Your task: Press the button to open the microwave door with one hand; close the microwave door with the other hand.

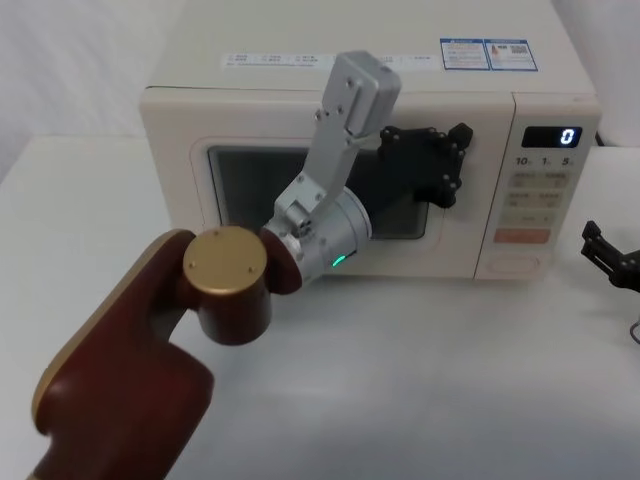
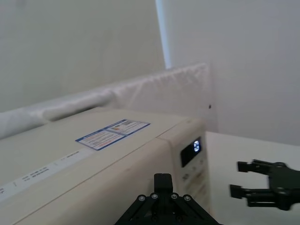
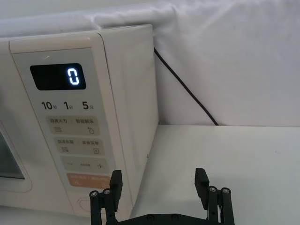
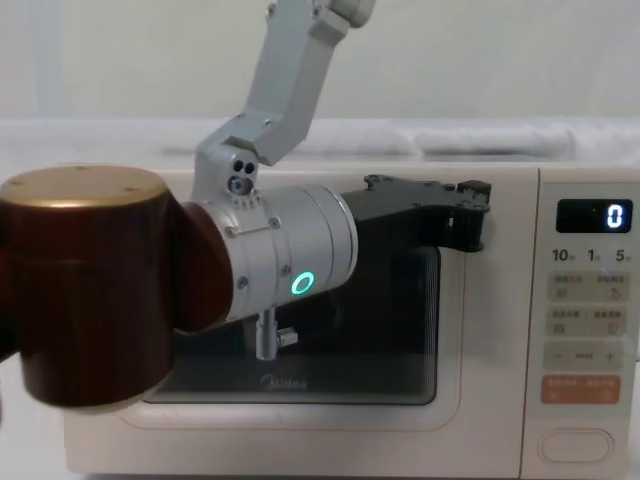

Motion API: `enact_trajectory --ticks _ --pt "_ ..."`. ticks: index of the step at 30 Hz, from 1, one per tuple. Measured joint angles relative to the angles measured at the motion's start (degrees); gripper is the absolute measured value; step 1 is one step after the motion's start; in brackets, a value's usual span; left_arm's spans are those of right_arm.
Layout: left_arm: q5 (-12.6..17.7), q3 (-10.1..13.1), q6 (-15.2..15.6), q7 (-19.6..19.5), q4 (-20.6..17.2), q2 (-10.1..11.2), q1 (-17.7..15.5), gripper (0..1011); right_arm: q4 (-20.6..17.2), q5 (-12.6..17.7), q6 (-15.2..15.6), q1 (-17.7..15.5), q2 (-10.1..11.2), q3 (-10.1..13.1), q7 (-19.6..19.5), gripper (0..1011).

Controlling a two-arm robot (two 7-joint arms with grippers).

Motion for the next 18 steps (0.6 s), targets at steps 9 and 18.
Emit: enact_trajectory --ticks 9,18 --pt "-1.45 -0.58 -0.26 -0.49 -8.40 3.76 5.66 0 0.00 0.00 0.00 0.00 0.00 0.00 0.00 1002" --pt "-2.13 -4.41 -0.79 2.64 -16.68 8.59 14.32 0 0.00 0.00 0.00 0.00 0.00 0.00 0.00 1002"
